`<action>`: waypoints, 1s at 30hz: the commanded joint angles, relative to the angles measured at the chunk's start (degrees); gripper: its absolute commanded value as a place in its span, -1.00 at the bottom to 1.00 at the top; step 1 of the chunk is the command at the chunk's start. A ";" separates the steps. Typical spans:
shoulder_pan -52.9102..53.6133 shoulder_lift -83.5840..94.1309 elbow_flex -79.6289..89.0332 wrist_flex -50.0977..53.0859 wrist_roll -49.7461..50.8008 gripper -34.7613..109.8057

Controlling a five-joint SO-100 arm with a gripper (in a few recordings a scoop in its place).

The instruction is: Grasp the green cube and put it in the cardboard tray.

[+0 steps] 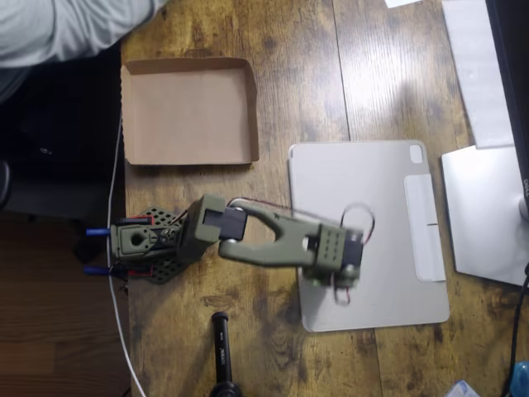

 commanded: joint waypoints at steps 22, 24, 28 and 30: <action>-56.51 24.61 3.52 18.63 23.47 -0.39; -62.75 24.17 4.13 18.46 24.08 -0.39; -76.20 24.08 5.27 18.28 24.52 -0.39; -82.44 24.52 6.33 18.28 24.17 -0.39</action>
